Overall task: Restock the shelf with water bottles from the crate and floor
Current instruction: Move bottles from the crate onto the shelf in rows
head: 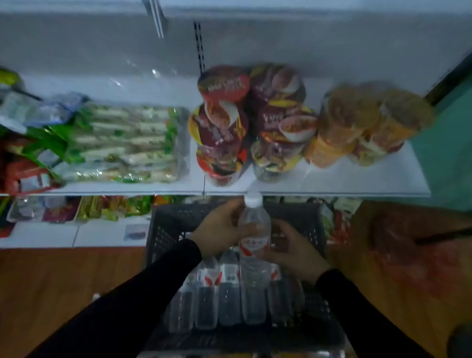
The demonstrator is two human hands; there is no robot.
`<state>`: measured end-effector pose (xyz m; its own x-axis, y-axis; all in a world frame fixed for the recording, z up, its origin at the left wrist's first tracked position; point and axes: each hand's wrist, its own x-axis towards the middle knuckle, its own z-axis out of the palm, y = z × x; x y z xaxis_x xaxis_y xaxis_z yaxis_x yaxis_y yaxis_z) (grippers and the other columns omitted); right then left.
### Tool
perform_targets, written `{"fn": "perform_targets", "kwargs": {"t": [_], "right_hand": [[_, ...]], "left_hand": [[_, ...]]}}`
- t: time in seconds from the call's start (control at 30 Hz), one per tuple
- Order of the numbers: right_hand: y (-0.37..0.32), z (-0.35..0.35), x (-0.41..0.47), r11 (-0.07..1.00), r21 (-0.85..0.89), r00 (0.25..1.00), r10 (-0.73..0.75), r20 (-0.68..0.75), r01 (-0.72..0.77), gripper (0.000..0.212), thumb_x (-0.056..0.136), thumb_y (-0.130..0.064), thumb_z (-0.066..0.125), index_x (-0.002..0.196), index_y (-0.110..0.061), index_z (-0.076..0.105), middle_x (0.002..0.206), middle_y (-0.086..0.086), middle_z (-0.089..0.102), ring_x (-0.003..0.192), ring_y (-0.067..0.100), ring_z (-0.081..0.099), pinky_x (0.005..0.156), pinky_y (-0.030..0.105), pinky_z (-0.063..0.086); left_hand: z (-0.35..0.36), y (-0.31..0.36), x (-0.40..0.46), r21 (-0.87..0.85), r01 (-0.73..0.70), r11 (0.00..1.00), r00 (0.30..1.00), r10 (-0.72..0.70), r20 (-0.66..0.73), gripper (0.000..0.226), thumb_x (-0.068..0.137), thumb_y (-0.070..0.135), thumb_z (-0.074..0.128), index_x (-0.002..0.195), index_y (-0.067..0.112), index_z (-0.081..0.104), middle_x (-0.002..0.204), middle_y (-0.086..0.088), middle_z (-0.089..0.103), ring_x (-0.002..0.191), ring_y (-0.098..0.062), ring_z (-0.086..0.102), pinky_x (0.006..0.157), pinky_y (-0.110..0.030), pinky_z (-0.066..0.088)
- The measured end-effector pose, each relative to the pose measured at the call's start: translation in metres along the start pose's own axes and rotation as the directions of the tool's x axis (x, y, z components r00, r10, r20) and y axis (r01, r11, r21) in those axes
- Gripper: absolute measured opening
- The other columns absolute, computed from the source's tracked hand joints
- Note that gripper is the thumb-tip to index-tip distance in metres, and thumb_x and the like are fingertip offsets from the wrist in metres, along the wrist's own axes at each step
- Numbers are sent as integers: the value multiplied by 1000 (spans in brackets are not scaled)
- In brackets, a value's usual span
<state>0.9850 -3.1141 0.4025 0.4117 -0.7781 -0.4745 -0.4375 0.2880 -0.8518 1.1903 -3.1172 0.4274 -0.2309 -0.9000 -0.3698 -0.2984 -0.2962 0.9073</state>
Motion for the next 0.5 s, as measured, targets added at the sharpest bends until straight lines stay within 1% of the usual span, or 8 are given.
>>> {"fn": "perform_targets", "kwargs": {"t": [0.1,0.13,0.2,0.27,0.33,0.4,0.47,0.5], "right_hand": [[-48,-5,-13,982,82,983,-164,-87,172,68,80,-20,79,137,-33,44,130,-19,61,120,5,59,97,28,52],[-64,-7,-17,972,87,970,-206,-133,218,68,79,-20,79,136,-32,45,130,-20,62,121,6,59,96,28,52],[-103,-14,-28,946,47,930,-304,-205,320,69,78,-31,79,137,-36,44,131,-23,59,122,4,57,97,28,51],[-142,-27,-41,911,4,883,-399,-248,412,72,76,-42,80,138,-35,45,135,-21,58,124,4,56,98,30,50],[-181,-44,-55,872,-55,827,-479,-293,486,74,73,-48,83,136,-30,50,133,-11,62,122,12,60,99,41,51],[-218,-61,-66,834,-126,766,-545,-342,537,69,66,-54,84,125,-29,59,120,-4,70,111,17,67,93,48,55],[-251,-77,-76,793,-221,698,-606,-380,568,59,61,-54,86,111,-32,63,104,-5,74,97,14,71,84,41,59],[-266,-84,-82,778,-235,671,-623,-402,582,53,61,-48,87,106,-34,62,99,-10,74,92,6,71,80,30,59]], "left_hand": [[-20,69,-15,210,-170,963,985,171,16,51,80,46,74,126,35,56,121,18,63,110,-4,60,95,-40,50],[-26,92,-20,255,-221,941,974,224,17,51,80,48,74,126,36,56,122,19,62,111,-3,59,95,-39,50],[-39,135,-32,312,-328,891,940,342,13,50,81,44,74,127,37,56,124,19,61,112,-3,58,96,-38,49],[-53,176,-44,362,-411,837,899,437,10,51,84,38,74,130,35,55,125,20,60,112,3,56,97,-28,48],[-67,216,-54,405,-478,779,852,523,-1,46,84,41,73,127,33,58,118,21,63,106,6,58,92,-22,48],[-81,254,-61,392,-516,761,818,574,-38,40,84,47,71,117,27,63,109,16,66,98,1,62,88,-27,50],[-96,289,-66,328,-545,771,787,606,-116,40,86,45,69,120,26,63,114,9,67,102,-4,65,89,-29,53],[-105,303,-68,331,-548,768,766,619,-170,37,87,42,68,121,28,63,115,8,67,102,-3,65,87,-25,53]]}}
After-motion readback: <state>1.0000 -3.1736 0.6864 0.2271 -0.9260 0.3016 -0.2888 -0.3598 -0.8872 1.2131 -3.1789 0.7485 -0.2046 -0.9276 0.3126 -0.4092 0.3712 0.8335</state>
